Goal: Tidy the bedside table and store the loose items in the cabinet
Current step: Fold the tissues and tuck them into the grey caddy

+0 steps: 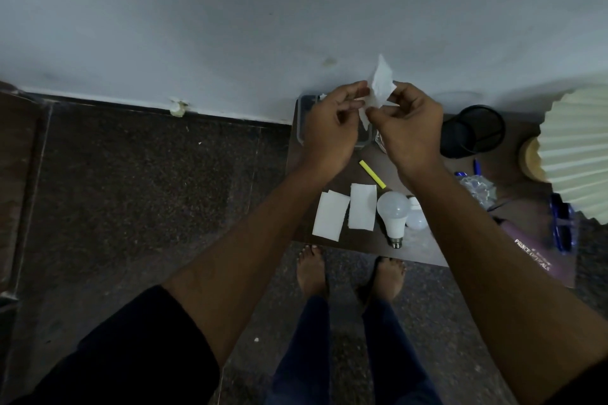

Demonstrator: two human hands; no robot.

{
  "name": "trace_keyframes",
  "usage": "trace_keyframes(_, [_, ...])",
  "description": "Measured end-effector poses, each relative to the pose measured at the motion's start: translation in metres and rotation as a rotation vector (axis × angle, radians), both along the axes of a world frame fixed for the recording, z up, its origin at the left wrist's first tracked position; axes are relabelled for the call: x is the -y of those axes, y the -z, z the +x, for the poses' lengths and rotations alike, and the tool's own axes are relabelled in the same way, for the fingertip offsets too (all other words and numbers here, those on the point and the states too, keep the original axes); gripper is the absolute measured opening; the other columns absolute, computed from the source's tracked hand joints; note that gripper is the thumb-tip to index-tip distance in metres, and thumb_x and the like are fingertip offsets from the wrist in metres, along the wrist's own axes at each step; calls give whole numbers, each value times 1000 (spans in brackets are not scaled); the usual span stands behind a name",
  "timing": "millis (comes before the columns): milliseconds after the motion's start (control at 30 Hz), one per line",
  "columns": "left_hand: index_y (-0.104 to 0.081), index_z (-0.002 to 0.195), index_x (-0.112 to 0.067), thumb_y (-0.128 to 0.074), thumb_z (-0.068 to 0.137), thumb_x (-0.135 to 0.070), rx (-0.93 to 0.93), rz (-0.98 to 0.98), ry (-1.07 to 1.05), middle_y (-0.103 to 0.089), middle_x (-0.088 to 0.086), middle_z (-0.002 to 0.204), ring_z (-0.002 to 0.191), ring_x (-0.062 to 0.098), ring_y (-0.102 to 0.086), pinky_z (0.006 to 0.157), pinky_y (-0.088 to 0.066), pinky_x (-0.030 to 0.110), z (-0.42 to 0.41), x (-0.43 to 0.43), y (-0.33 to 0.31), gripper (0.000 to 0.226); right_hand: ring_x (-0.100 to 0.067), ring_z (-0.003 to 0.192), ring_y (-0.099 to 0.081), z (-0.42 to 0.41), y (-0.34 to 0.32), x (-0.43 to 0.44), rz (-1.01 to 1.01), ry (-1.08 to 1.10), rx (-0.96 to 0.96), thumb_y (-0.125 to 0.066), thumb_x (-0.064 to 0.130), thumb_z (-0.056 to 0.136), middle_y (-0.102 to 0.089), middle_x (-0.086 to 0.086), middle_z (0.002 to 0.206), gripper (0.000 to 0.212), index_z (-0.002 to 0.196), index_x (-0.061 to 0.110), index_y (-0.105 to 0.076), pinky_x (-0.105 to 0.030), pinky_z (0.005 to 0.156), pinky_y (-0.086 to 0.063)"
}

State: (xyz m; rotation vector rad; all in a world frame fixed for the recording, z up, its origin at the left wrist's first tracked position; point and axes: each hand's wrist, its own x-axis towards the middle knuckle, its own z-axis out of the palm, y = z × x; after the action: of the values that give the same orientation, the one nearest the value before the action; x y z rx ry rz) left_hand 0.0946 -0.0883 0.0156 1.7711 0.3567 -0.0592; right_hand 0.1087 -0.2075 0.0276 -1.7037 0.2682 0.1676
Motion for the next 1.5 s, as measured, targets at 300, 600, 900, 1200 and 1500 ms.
trace_keyframes(300, [-62,132,-6,-45,91,12,-37,20,54,-73,8,118,111,14,-69,100,-55,33,4,-3,13,48,-22,102,-73,4,21,-2,-71,-1,-19,-57,-11,84,-73,-6,118,46,128,2,-65,-50,89,-60])
trace_keyframes(600, [-63,130,-4,-50,92,9,-57,124,97,-73,10,118,112,15,-69,99,-55,27,10,-2,31,42,-18,106,-72,6,37,-4,-75,-6,-38,-62,-15,84,-72,-8,119,46,127,0,-65,-43,90,-60])
trace_keyframes(900, [-62,130,-3,-50,88,14,-67,160,162,-69,14,125,116,20,-66,98,-55,28,11,-1,41,47,-13,97,-72,8,43,-5,-89,-33,-69,-65,-13,84,-73,-7,111,42,124,-2,-65,-39,88,-61])
trace_keyframes(1200, [-63,131,-6,-52,87,11,-66,200,175,-70,11,123,107,22,-69,94,-58,38,9,2,45,49,11,85,-67,8,46,-2,-94,-91,-55,-63,-16,83,-70,-1,108,45,126,0,-63,-16,82,-56])
trace_keyframes(1500, [-64,129,-5,-54,87,10,-54,226,188,-68,11,126,113,21,-66,97,-56,38,3,3,46,45,-11,100,-71,2,50,5,-210,-157,-17,-66,-10,81,-73,-3,113,51,130,3,-63,-33,89,-60])
